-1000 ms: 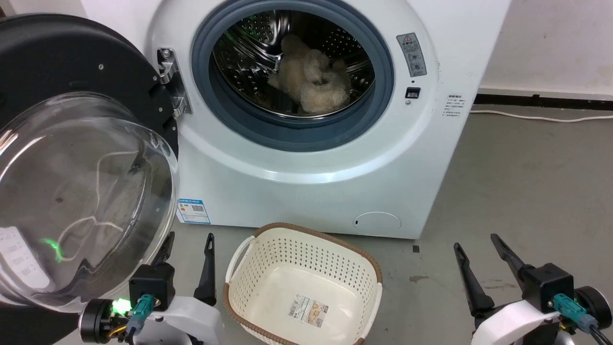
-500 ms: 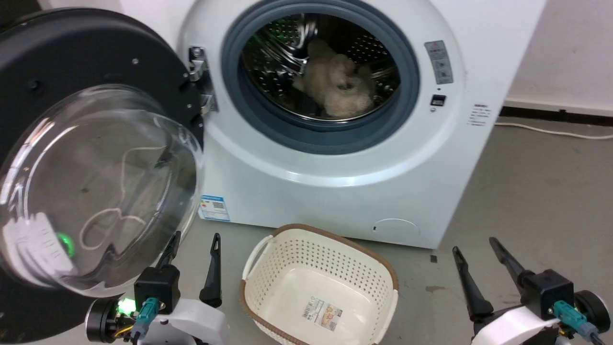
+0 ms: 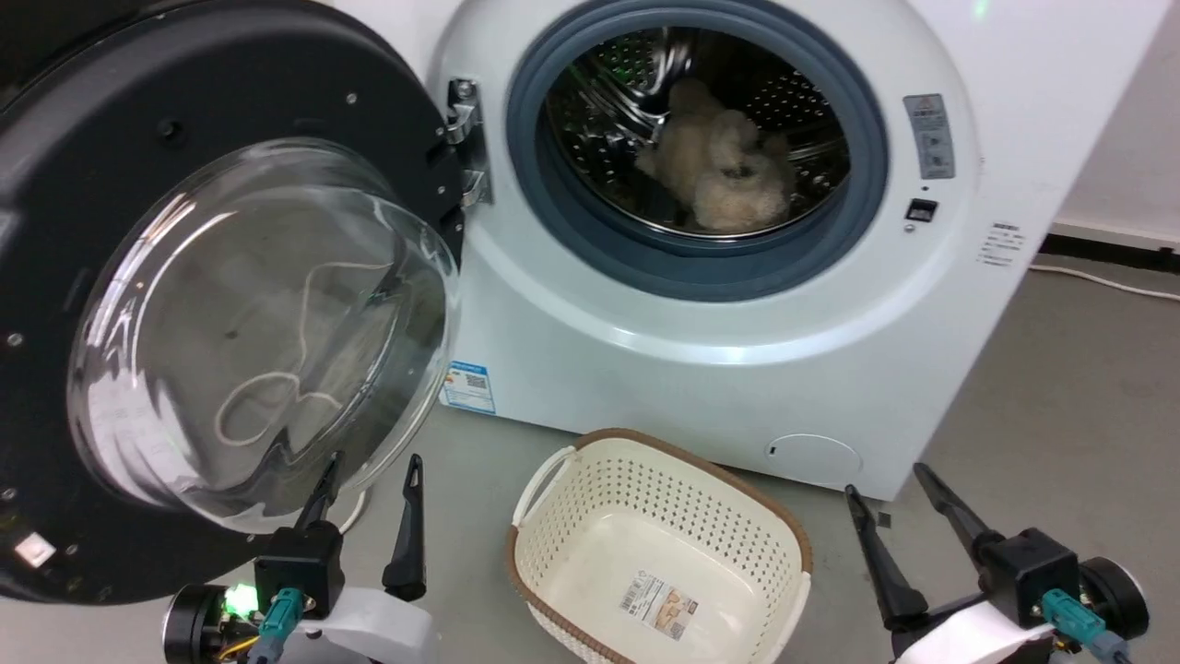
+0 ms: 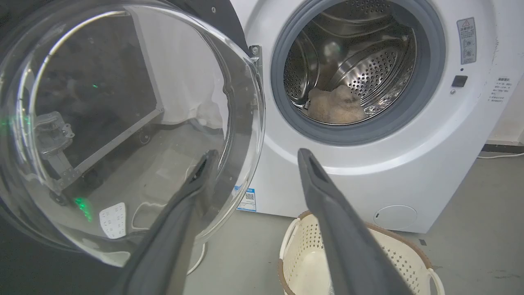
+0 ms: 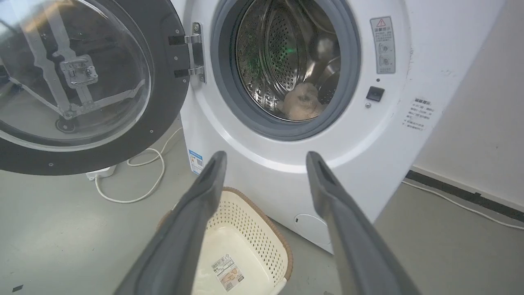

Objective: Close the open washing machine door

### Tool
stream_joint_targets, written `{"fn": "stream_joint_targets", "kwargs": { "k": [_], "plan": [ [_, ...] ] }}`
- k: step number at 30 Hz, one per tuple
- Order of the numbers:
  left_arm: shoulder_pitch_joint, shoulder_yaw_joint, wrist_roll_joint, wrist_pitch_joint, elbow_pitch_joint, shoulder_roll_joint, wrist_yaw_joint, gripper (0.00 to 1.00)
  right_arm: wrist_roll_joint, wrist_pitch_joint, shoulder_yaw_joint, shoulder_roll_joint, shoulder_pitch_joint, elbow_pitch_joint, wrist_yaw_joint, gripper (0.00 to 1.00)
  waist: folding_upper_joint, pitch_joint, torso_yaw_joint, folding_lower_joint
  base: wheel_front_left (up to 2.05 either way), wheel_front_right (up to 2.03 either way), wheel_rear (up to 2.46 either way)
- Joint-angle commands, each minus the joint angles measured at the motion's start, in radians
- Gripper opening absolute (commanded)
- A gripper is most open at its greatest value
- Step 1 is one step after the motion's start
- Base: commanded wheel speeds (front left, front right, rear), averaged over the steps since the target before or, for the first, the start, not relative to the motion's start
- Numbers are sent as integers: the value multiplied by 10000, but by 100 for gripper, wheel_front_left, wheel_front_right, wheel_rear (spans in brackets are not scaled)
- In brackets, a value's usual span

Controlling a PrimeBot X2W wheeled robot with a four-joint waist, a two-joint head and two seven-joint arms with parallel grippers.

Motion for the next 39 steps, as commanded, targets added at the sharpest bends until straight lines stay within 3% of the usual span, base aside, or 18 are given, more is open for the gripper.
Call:
{"fn": "stream_joint_targets", "kwargs": {
  "k": [1,12,39],
  "plan": [
    [165,1,-84,-111,-66,15,70,100,111,-112,95,-105,-8,31,3,100,-1,25,87,0,0,0,0],
    [428,-38,-217,-383,-385,-4,371,100,347,-384,654,-371,-371,221,4,100,-1,125,699,0,0,0,0],
    [566,-74,-325,-968,-396,-7,511,100,584,-968,995,-422,-169,370,7,100,-1,91,1841,0,0,0,0]
  ]
}}
